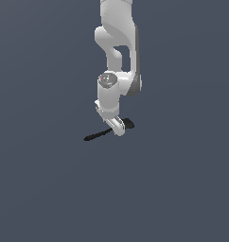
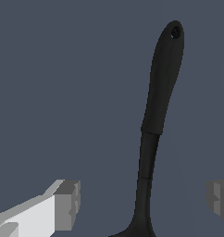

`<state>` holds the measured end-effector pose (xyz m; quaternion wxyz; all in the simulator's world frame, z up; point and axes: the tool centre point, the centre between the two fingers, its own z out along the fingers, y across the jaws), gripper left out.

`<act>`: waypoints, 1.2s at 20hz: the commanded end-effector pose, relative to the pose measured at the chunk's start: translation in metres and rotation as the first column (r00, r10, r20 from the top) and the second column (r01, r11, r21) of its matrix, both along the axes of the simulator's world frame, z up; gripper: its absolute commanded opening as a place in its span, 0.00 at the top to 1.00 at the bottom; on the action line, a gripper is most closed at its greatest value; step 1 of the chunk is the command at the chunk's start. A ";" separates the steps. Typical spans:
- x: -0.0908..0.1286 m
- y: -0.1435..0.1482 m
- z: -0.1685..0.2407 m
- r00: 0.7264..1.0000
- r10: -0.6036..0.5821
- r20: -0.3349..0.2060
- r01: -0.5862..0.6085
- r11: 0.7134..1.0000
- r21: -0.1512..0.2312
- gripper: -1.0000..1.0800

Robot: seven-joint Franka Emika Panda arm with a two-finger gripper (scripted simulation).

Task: Pick up the object and move it to a goal position.

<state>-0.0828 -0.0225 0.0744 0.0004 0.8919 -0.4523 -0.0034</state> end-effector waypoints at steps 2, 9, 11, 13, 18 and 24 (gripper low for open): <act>-0.005 -0.001 -0.004 0.998 -0.062 0.003 0.062 0.998 -0.001 0.04; -0.009 -0.002 -0.007 0.993 -0.122 0.006 0.122 0.993 -0.002 0.04; -0.010 -0.001 -0.007 0.992 -0.125 0.006 0.125 0.992 -0.002 0.04; -0.009 -0.001 -0.007 0.993 -0.120 0.006 0.120 0.993 -0.002 0.04; -0.010 -0.002 -0.018 0.993 -0.121 0.006 0.121 0.993 -0.002 0.04; -0.011 -0.002 -0.045 0.992 -0.124 0.006 0.124 0.992 -0.002 0.04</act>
